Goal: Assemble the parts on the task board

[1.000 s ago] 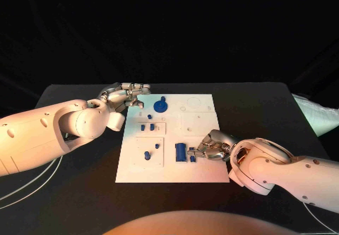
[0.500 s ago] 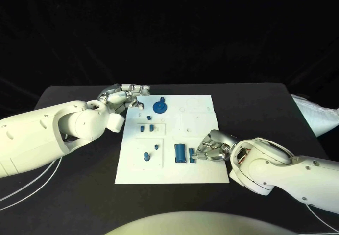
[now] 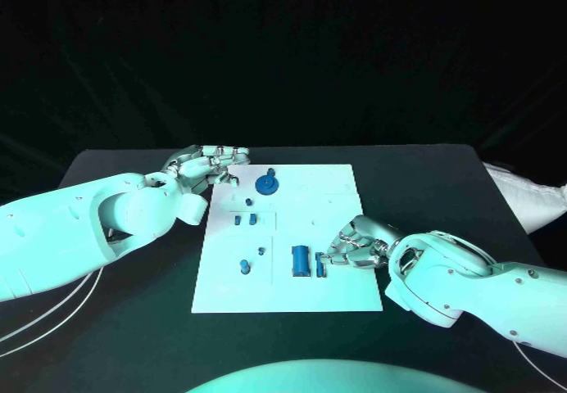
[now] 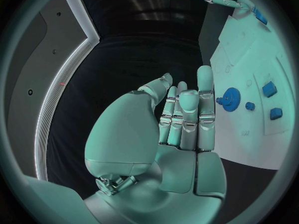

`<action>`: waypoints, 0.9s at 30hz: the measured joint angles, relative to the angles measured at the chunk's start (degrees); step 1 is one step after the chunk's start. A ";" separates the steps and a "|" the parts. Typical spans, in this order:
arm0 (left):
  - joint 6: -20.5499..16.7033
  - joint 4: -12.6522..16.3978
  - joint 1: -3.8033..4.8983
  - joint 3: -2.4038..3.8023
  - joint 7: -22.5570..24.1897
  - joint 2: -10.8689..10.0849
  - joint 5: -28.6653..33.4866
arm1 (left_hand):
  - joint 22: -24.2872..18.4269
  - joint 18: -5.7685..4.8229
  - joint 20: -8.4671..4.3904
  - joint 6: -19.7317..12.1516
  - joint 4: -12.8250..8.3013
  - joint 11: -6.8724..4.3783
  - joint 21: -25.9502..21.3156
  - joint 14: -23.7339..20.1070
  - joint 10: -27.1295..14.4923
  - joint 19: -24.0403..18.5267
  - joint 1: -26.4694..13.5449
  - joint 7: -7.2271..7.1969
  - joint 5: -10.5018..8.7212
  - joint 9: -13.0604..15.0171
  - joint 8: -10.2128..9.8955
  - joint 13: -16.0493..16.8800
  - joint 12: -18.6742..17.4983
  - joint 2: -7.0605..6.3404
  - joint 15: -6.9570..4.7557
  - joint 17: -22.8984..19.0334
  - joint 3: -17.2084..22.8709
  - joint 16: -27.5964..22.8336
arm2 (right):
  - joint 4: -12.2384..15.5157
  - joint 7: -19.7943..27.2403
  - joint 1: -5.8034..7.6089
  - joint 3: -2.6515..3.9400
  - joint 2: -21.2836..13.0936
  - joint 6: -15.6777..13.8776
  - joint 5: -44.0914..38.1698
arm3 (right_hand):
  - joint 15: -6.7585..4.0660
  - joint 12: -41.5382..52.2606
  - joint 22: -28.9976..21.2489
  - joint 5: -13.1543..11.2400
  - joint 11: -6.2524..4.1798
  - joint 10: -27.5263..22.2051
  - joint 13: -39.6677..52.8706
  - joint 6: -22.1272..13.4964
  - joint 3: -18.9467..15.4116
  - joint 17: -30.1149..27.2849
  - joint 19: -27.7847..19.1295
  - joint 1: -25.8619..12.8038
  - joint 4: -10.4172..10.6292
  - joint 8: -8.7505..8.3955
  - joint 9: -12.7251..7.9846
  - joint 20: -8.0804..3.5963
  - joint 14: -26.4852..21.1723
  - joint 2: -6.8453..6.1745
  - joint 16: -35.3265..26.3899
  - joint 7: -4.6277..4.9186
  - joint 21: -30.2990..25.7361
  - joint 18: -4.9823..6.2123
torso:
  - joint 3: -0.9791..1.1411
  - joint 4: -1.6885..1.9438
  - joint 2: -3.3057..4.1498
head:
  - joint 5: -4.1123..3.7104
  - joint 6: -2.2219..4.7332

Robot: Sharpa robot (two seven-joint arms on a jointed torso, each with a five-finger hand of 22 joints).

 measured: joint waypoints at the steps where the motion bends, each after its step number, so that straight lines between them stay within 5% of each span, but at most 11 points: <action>1: -0.01 -0.13 -0.03 0.00 0.06 0.05 0.00 | 0.00 0.00 0.00 0.00 0.00 0.00 0.00 -0.14 0.00 0.00 -0.01 0.00 0.00 0.00 0.00 0.00 0.02 0.01 0.13 -0.09 0.00 -0.18 | -0.03 1.42 0.49 0.02 -0.29 -0.33 2.33 | 0.00 -1.65 -1.40 0.32 0.24 -0.80 -1.11 -0.49 -0.15 -1.14 -0.81 0.01 -0.01 -0.29 -0.10 0.16 0.00 0.01 -1.18 0.31 -1.04 0.45 | -0.04 -0.01 -0.08 | -0.03 0.12; 4: -0.07 -0.69 -0.15 -0.01 0.27 0.43 0.00 | 0.00 -0.01 0.00 0.00 0.17 0.00 -0.18 -0.42 0.00 0.00 -0.30 0.00 0.00 0.00 0.00 0.00 0.25 0.30 -0.02 -0.42 -0.16 -0.34 | -0.71 5.58 1.74 0.02 -0.76 -0.98 8.60 | 0.42 -7.35 -6.18 0.43 0.75 -3.37 -5.13 -1.52 -0.84 -5.20 -3.17 1.14 -0.70 -0.66 -0.13 0.64 -0.01 1.13 -5.36 0.91 -4.69 1.37 | -0.15 -0.02 -0.45 | -0.17 0.40; 6: -0.19 -1.13 -0.29 -0.03 0.58 0.87 0.07 | 0.00 0.00 0.00 0.00 0.17 0.00 -0.24 -0.42 0.00 0.00 -0.30 0.00 0.00 0.00 0.01 0.00 0.44 0.30 -0.02 -0.55 -0.16 -0.35 | -2.09 9.63 3.00 0.02 -0.86 -1.35 14.16 | 1.10 -13.72 -12.01 0.04 1.21 -6.30 -9.74 -2.48 -0.96 -9.98 -5.96 3.06 -1.39 -1.33 -0.24 0.93 -0.77 2.16 -10.44 1.27 -9.21 3.14 | -0.27 -0.01 -0.83 | -0.27 0.69; 8: -0.40 -1.58 -0.43 -0.03 0.99 1.30 0.22 | -0.09 -0.01 0.00 0.00 0.16 0.00 -0.24 -0.77 0.00 0.00 -0.30 0.00 0.00 0.00 0.29 0.00 0.69 0.30 0.02 -0.99 -0.16 -0.72 | -3.92 13.68 4.19 0.02 -0.75 -1.39 19.84 | 1.59 -19.57 -24.82 -1.29 1.71 -9.73 -14.07 -3.87 0.09 -20.77 -12.49 6.22 -2.87 -2.10 -0.48 1.29 -4.59 3.23 -22.19 1.92 -19.59 5.58 | -0.38 -0.02 -1.21 | -0.29 1.10; 10: -0.82 -2.16 -0.58 -0.03 1.57 1.82 0.50 | -0.15 0.00 0.03 0.00 0.15 0.00 -0.59 -1.35 0.00 -0.03 -0.30 0.00 0.00 0.00 0.40 0.04 1.08 0.30 0.08 -1.87 -0.18 -1.32 | -6.72 18.41 5.46 0.05 -0.24 -1.15 26.56 | 2.48 -25.44 -33.38 -2.99 2.58 -12.06 -19.19 -5.31 1.43 -29.97 -16.78 9.00 -4.20 -2.94 -0.86 2.02 -8.59 4.08 -33.91 2.87 -28.27 6.68 | -0.55 -0.06 -1.72 | -0.29 1.58; 13: -1.64 -3.00 -0.71 -0.03 2.48 2.40 1.11 | -0.49 0.00 0.19 0.00 0.10 0.00 -1.38 -4.07 0.00 -1.28 -0.30 0.00 0.00 0.00 0.67 0.15 1.46 0.30 0.06 -5.90 -0.57 -4.10 | -10.92 24.54 6.70 0.12 0.96 -0.29 35.10 | 3.88 -33.45 -38.92 -4.35 3.74 -14.04 -27.11 -6.16 3.36 -35.73 -19.77 11.60 -5.30 -3.27 -1.38 3.24 -12.39 4.60 -43.31 3.63 -35.83 6.68 | -0.81 -0.23 -2.49 | -0.41 2.43; 18: -3.31 -6.01 -0.85 -0.03 4.22 4.21 2.64 | -2.81 -0.01 0.62 0.00 -0.07 0.00 -6.04 -11.97 0.00 -6.86 -0.08 0.00 0.00 0.00 1.04 0.12 2.43 0.53 0.46 -13.07 -1.05 -12.58 | -19.76 33.95 8.05 0.15 4.35 2.71 47.63 | 6.76 -44.28 -48.51 -4.58 5.97 -12.12 -42.97 -5.92 7.17 -43.46 -24.46 13.01 -6.02 -4.31 -3.66 6.22 -16.61 3.43 -57.55 5.21 -50.08 6.67 | -1.05 -0.62 -3.53 | -0.57 4.16; 23: -4.61 -11.17 -1.01 -0.03 6.03 7.52 4.35 | -9.25 -0.01 3.09 -0.74 0.84 1.66 -15.89 -18.44 -1.22 -16.08 -0.45 0.75 0.00 -0.14 0.79 -1.97 -0.33 0.91 3.06 -22.38 -0.14 -30.49 | -28.26 41.00 8.45 0.58 8.15 5.89 56.07 | 7.46 -47.18 -53.90 -6.52 6.25 -9.69 -52.44 -6.06 9.91 -45.93 -22.35 12.22 -7.45 -4.31 -6.14 7.34 -15.39 2.65 -63.38 5.08 -56.89 6.66 | -1.08 -0.73 -4.55 | -0.72 6.03; 27: -5.09 -13.91 -1.03 0.01 7.38 9.28 5.38 | -15.68 0.00 5.45 -1.23 1.05 2.48 -22.30 -15.61 -1.20 -17.07 -0.45 0.83 0.00 -0.14 -0.33 -2.71 -4.07 0.91 4.49 -28.53 0.08 -42.59 | -33.02 44.15 8.61 0.84 10.70 7.96 59.52 | 7.13 -47.33 -56.16 -7.83 6.44 -9.74 -56.40 -6.53 11.45 -46.20 -19.67 12.09 -8.67 -4.31 -7.42 6.93 -12.64 2.53 -64.61 5.55 -59.30 6.67 | -1.01 -0.76 -5.05 | -0.58 7.28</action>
